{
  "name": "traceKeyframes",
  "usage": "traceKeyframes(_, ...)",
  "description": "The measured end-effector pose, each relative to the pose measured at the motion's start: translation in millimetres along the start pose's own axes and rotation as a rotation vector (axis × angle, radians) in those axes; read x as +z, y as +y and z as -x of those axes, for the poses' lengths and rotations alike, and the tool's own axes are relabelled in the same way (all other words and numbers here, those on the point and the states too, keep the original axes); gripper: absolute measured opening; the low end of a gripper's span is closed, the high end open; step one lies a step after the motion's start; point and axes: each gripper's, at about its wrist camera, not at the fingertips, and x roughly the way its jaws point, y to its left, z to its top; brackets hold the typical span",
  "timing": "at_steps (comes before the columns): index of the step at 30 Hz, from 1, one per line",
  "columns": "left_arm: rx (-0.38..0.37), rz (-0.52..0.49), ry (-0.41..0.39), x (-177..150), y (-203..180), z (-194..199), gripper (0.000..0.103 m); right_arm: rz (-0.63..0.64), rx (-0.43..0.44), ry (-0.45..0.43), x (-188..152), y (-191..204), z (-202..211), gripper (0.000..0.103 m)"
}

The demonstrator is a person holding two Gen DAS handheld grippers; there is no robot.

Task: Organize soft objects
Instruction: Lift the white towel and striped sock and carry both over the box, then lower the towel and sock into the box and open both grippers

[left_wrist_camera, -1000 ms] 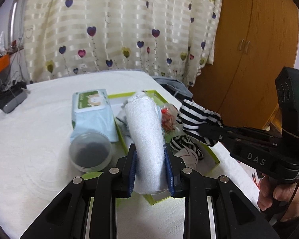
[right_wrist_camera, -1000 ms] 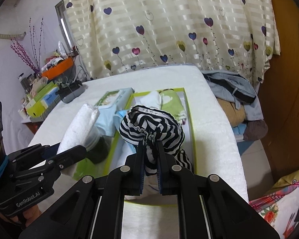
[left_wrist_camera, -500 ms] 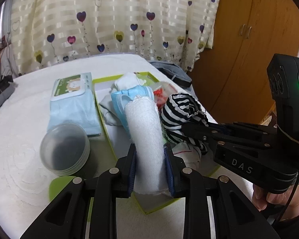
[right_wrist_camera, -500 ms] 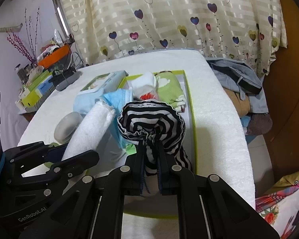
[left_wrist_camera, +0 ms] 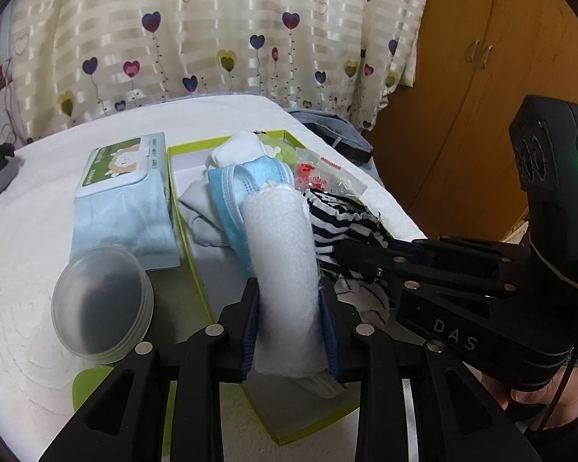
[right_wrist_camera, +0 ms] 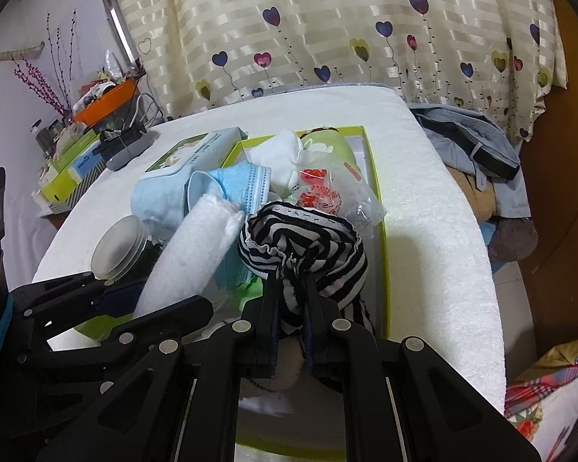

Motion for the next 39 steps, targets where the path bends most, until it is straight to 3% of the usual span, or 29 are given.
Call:
traceKeyframes(6,-0.01,-0.001,-0.025,0.0,-0.8,9.8,0.037,0.006,-0.002,-0.046,-1.9,3.1,15.0,0.028)
traceKeyframes(29,-0.001,0.003,-0.115,-12.4,-3.2,61.6,0.038,0.069,-0.076,-0.118,-17.3,34.7,67.5,0.029)
traceKeyframes(31,0.005,0.0,-0.12,-15.3,-5.1,66.6,0.038,0.074,-0.085,-0.121,-20.0,39.0,72.1,0.035)
traceKeyframes(32,0.007,0.0,-0.122,-17.1,-5.6,69.2,0.038,0.075,-0.088,-0.121,-21.3,40.5,73.6,0.045)
traceKeyframes(33,0.012,0.005,-0.128,-19.5,-5.6,73.0,0.039,0.074,-0.103,-0.125,-23.6,42.2,76.3,0.049)
traceKeyframes(39,0.01,0.017,-0.135,-32.6,-5.6,86.9,0.043,0.078,-0.11,-0.13,-34.5,50.1,88.4,0.05)
